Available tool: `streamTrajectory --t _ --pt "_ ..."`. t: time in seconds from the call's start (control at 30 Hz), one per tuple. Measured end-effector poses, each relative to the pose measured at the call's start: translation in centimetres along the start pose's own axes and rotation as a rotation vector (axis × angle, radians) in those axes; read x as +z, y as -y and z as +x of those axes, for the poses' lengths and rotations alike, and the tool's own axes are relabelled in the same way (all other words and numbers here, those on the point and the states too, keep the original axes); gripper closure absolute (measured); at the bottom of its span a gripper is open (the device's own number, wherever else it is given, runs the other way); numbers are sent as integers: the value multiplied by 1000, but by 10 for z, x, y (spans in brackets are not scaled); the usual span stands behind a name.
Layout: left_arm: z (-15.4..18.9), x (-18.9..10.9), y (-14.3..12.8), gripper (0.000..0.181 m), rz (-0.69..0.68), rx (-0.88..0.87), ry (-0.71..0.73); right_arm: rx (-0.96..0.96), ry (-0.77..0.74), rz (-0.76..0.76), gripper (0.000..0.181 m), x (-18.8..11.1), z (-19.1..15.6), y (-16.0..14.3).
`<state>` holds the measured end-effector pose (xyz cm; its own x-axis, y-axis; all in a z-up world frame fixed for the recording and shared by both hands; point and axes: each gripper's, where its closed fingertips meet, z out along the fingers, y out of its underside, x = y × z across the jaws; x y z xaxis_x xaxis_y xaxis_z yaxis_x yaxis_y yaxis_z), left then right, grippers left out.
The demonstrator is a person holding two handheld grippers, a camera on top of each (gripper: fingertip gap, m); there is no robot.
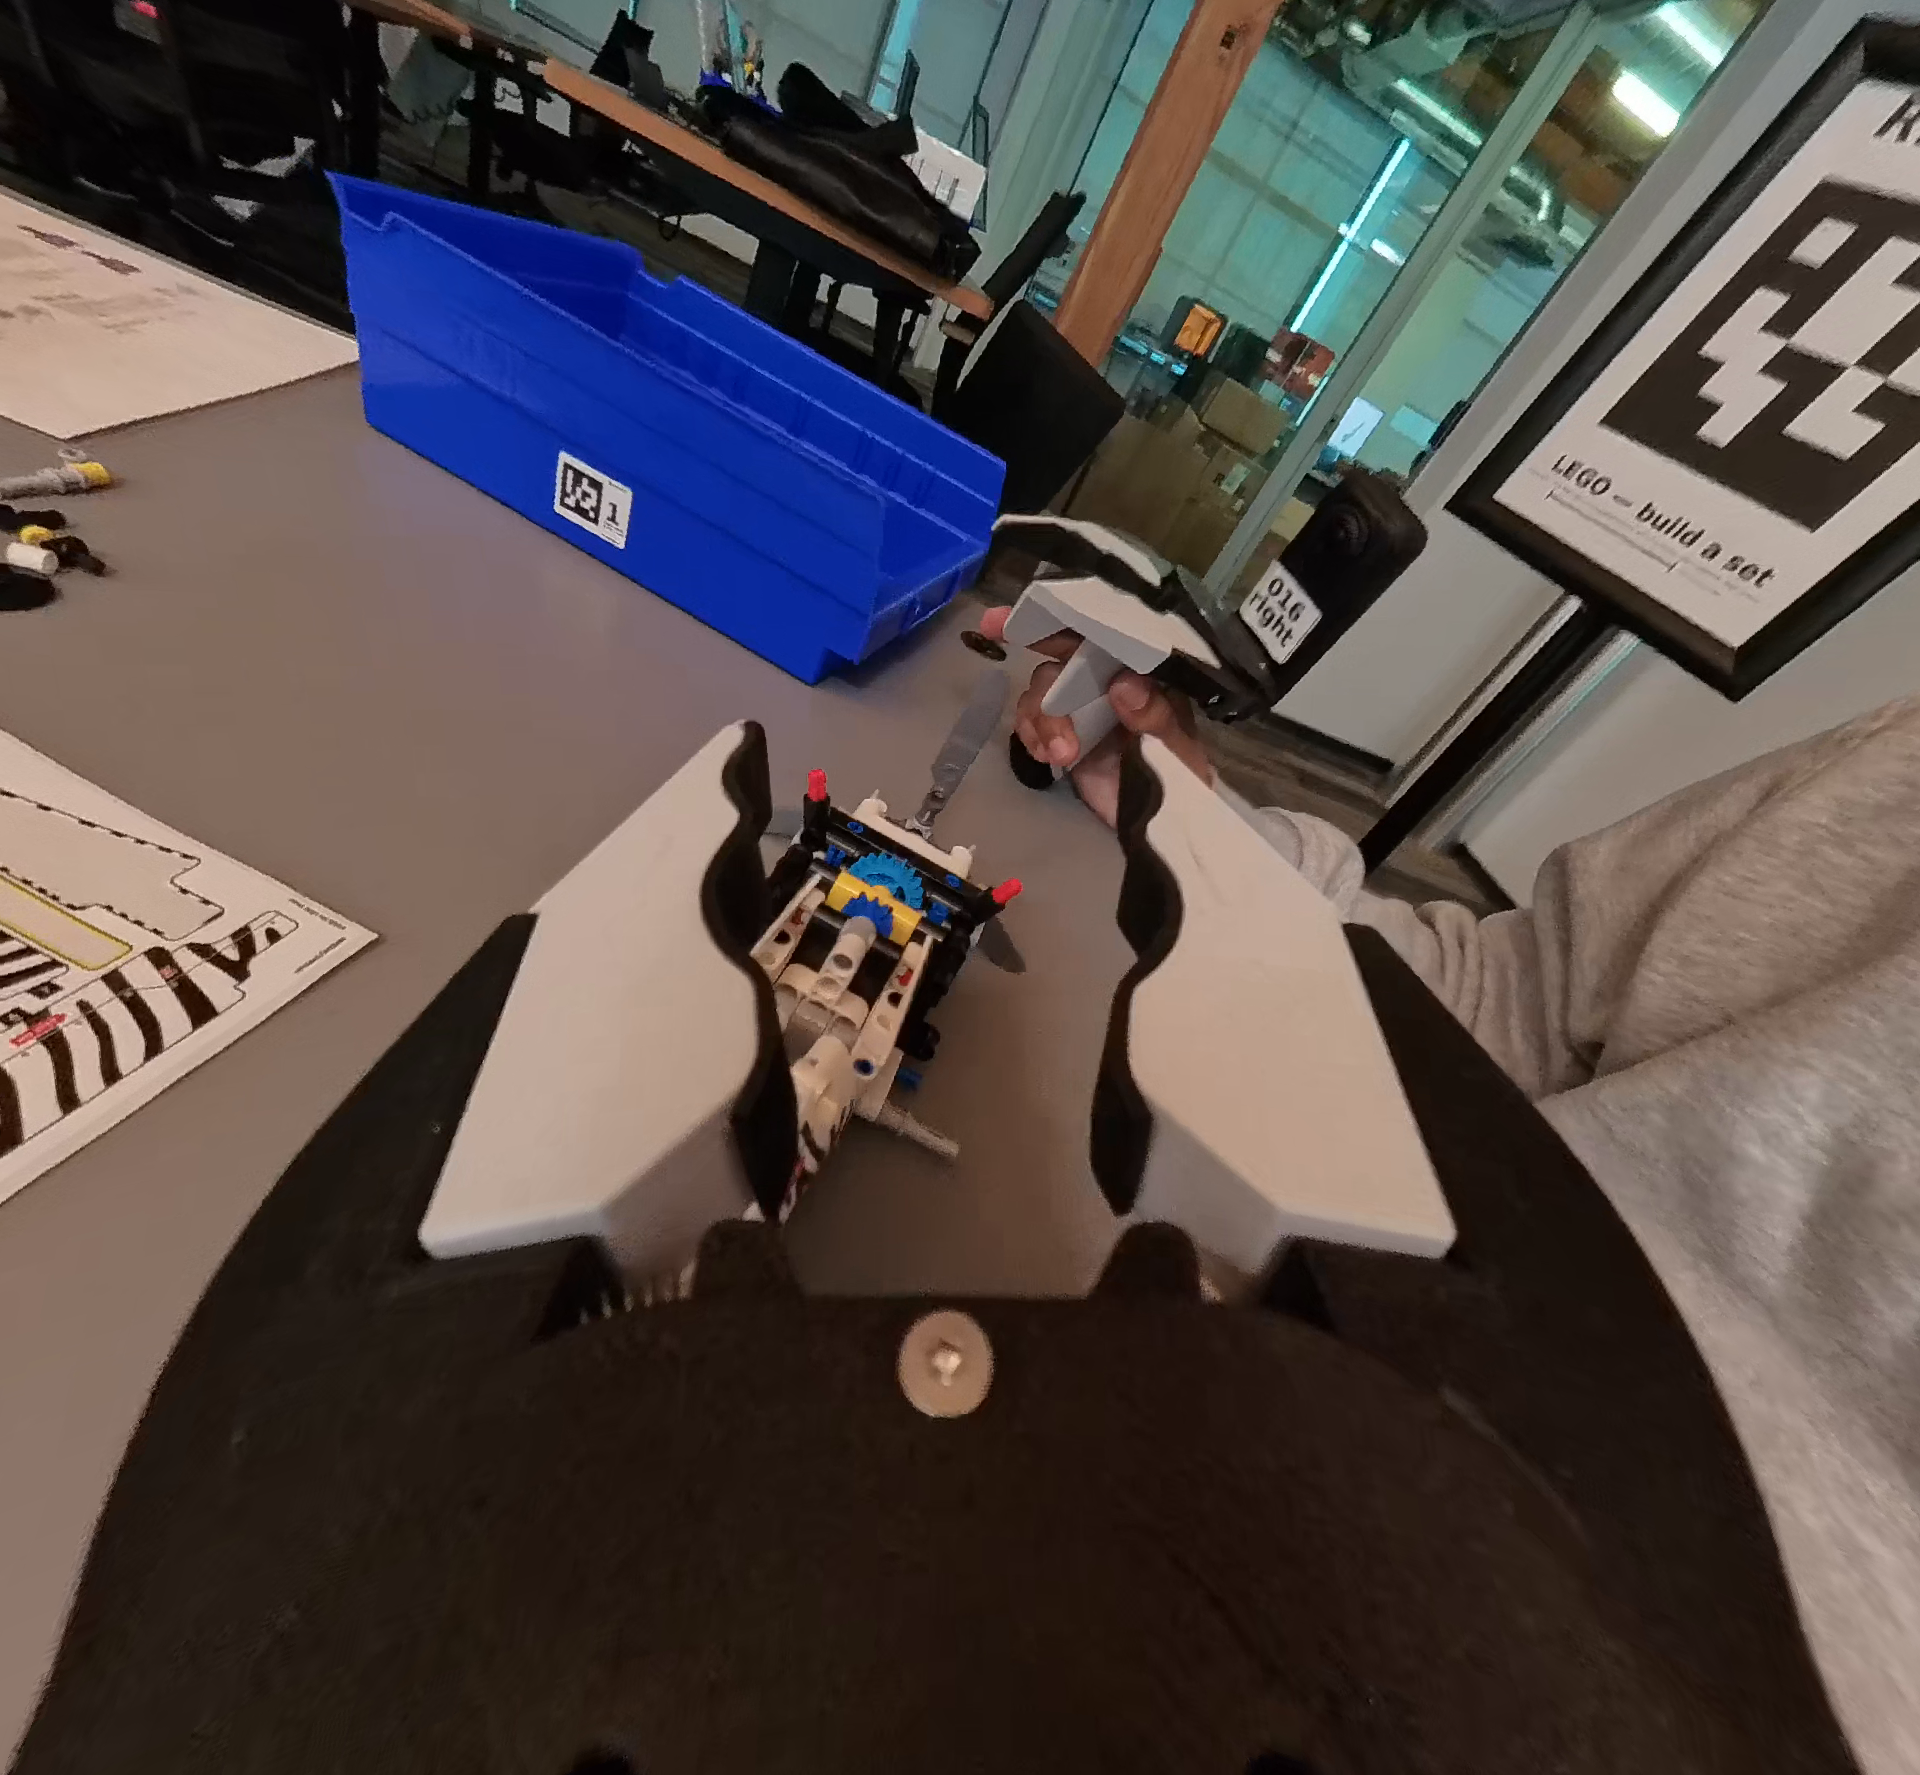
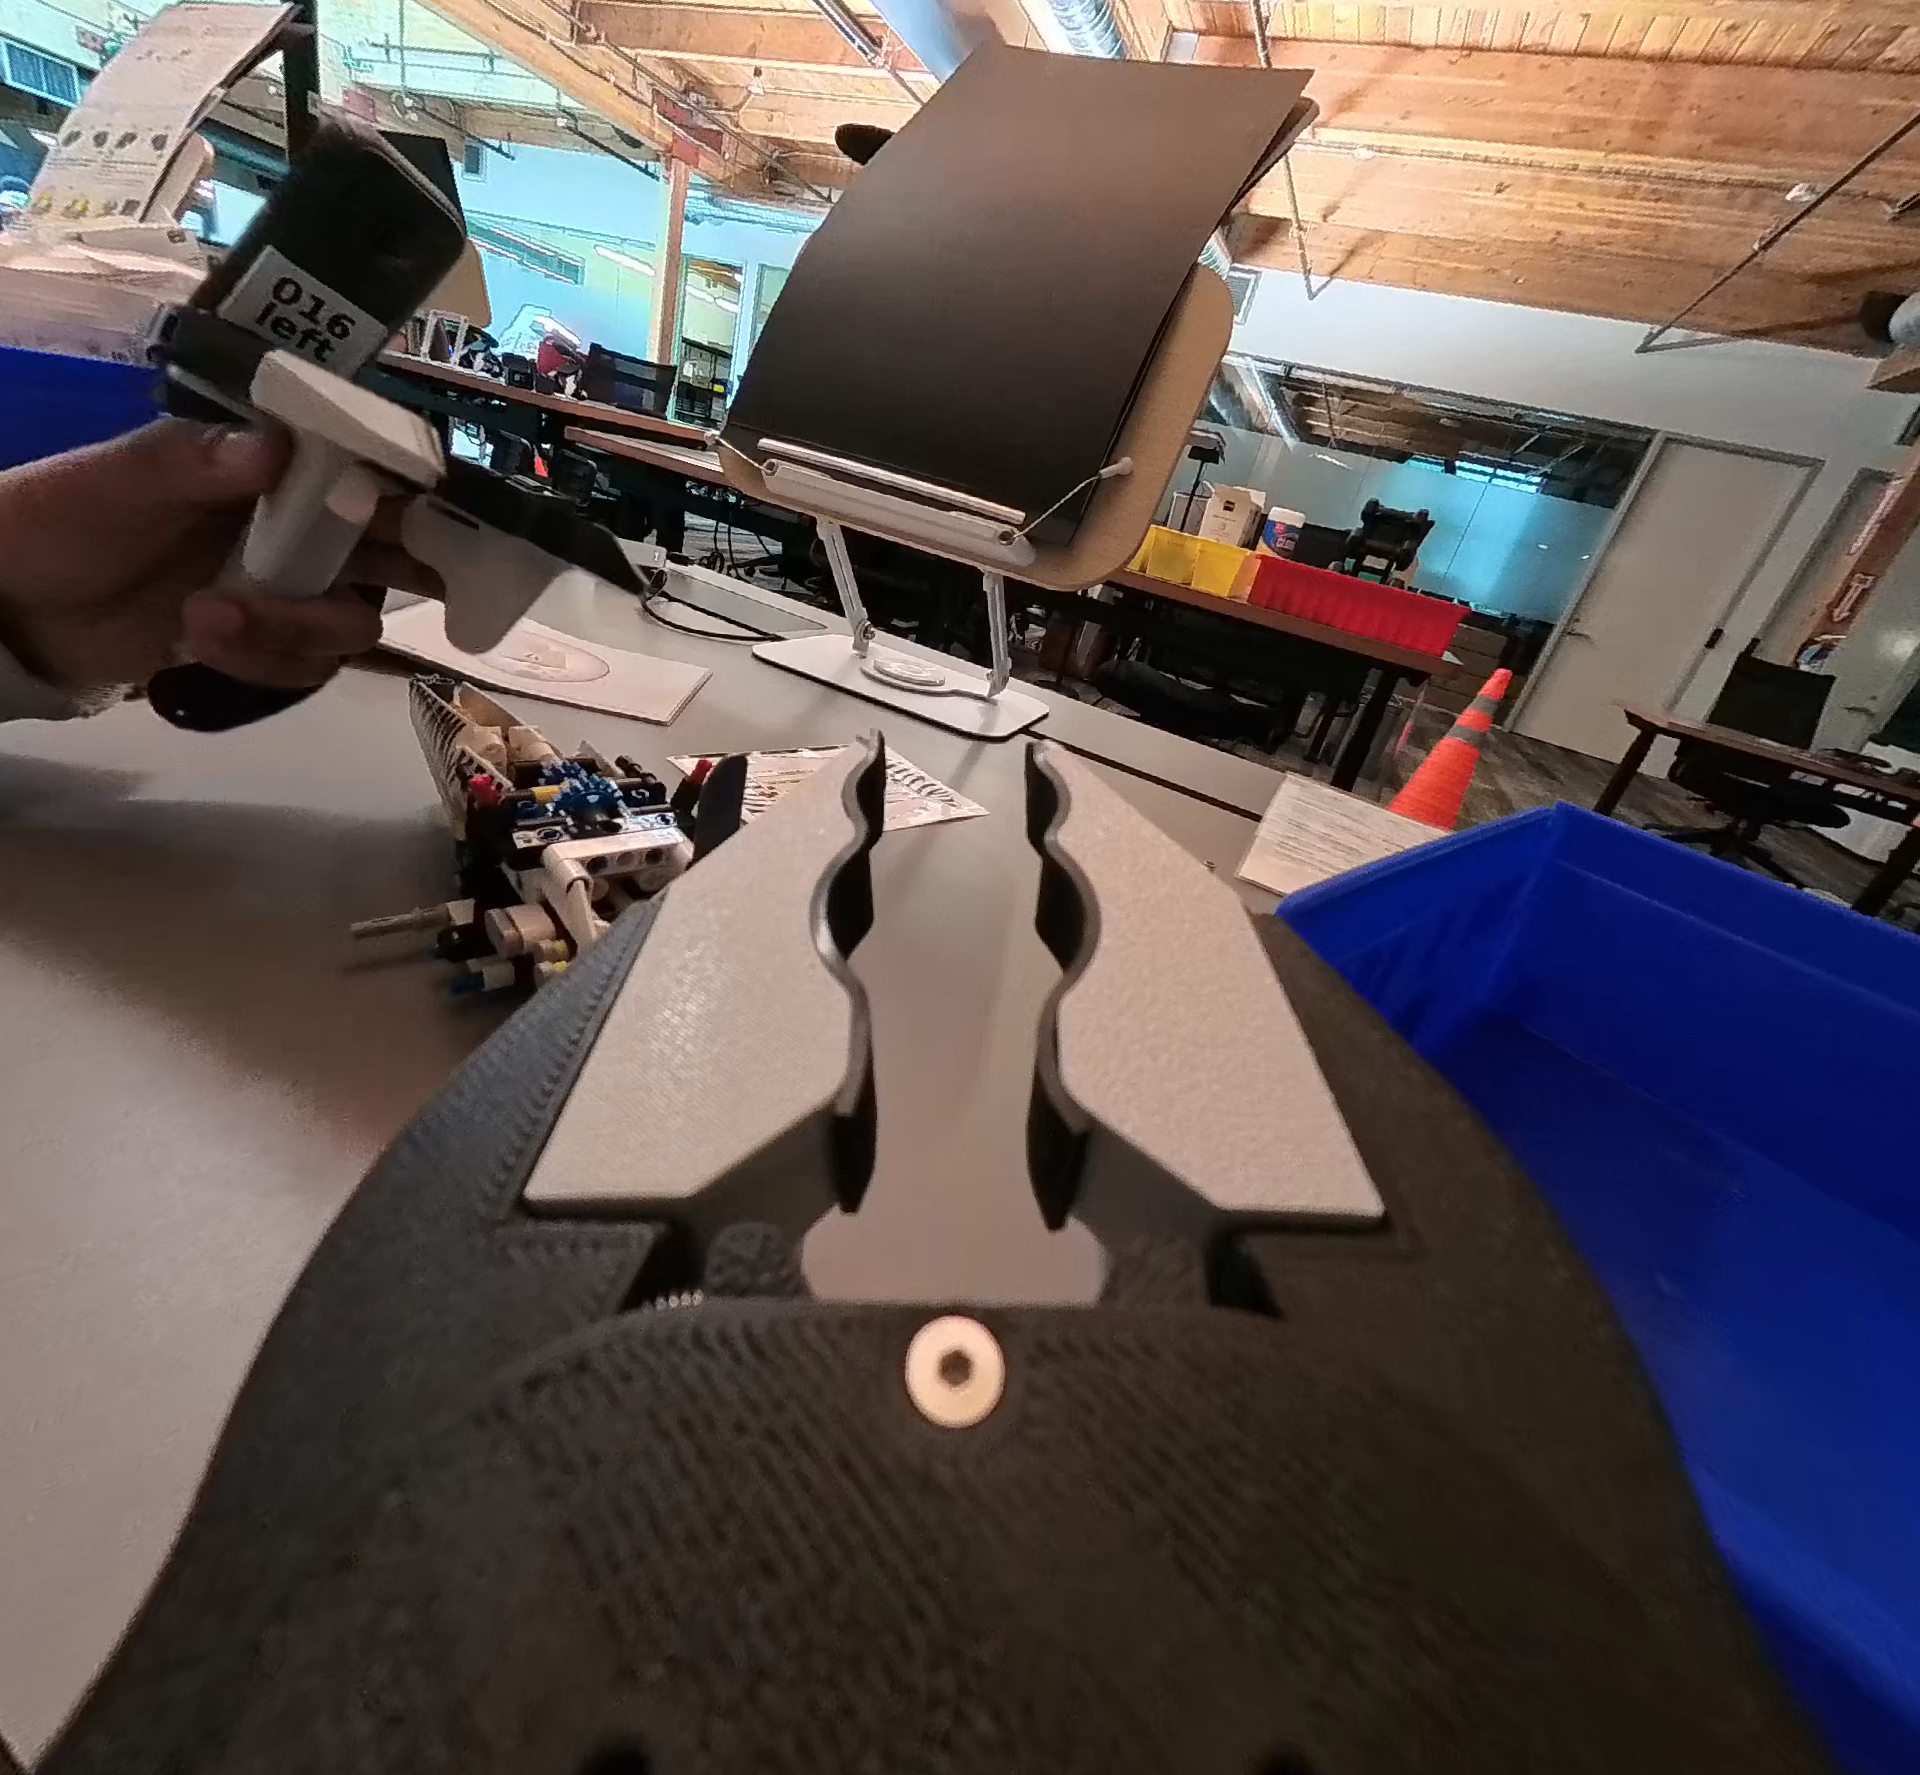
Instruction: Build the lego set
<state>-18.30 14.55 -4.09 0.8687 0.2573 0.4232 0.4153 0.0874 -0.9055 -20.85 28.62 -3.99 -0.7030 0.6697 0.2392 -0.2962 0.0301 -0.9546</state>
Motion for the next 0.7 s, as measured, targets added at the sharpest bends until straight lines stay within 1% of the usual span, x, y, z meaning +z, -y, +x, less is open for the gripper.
streamTrajectory --t 0.13,0.23,0.43,0.7 --pt "5 -8 12 114 75 -51 -68 -2 2 0 157 0 0 0" --pt "8 -8 15 113 106 -78 -106 -1 3 1 157 0 0 0" --pt "8 -4 11 114 94 -68 -102 -19 6 12 159 -1 -3 2" --pt "5 -6 12 114 105 -86 -107 -57 5 11 163 -1 -6 2"
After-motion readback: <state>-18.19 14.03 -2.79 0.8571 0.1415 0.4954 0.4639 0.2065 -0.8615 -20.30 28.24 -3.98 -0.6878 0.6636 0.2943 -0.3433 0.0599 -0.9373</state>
